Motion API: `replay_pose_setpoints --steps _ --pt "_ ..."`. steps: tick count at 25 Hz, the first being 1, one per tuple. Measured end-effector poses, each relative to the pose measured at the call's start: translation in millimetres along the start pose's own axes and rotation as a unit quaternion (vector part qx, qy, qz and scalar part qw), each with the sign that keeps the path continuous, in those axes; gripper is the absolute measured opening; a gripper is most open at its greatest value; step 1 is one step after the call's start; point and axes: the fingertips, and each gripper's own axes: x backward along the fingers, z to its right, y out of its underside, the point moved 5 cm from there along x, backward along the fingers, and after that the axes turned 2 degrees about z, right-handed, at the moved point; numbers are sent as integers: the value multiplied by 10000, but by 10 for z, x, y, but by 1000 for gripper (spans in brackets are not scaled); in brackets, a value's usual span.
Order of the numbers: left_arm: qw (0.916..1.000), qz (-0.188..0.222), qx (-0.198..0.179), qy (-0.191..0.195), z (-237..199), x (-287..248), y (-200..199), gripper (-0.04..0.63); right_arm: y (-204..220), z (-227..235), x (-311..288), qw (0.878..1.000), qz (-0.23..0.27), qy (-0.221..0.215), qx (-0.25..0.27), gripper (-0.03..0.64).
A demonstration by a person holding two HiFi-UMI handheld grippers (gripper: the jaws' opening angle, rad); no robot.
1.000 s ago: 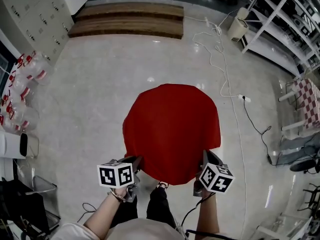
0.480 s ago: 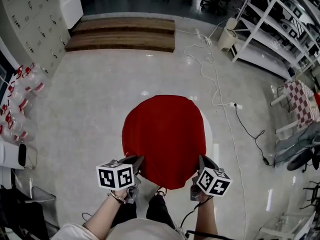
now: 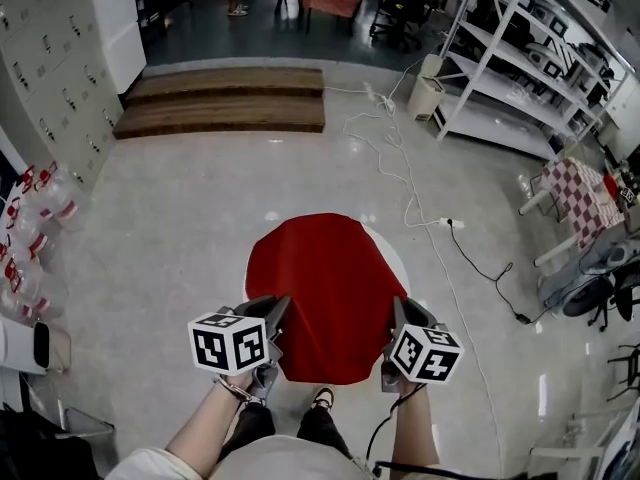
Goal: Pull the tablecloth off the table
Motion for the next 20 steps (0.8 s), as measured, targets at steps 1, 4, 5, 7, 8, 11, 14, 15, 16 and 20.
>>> replay_pose_setpoints --steps 1,4,5,7,8,11,14,15,16,20 --pt "10000 -18 -62 75 28 -3 -18 25 -9 -27 25 10000 30 37 0 34" --pt "9992 -88 -241 298 60 -1 -72 25 -6 -105 120 9997 133 208 -35 34" --pt "9988 -114 -290 380 63 6 -104 25 -12 -128 164 9994 180 287 -58 34" --pt "9977 -165 -369 547 77 20 -167 25 -18 -157 263 9985 281 455 -115 34" --pt "9970 -190 -407 632 89 25 -185 25 -4 -161 314 9979 330 539 -149 34" --pt "9938 -256 -547 930 121 31 -237 25 83 -196 456 9951 479 817 -271 34" --pt "9902 -324 -663 1189 172 55 -317 25 157 -286 581 9924 551 1030 -381 34" --pt "9890 -350 -690 1258 205 72 -326 25 178 -306 632 9918 551 1084 -397 34" --pt "9878 -373 -720 1326 245 91 -329 25 193 -316 686 9911 555 1137 -409 34" --pt "9829 -401 -859 1579 429 140 -352 25 148 -319 884 9884 663 1306 -398 34"
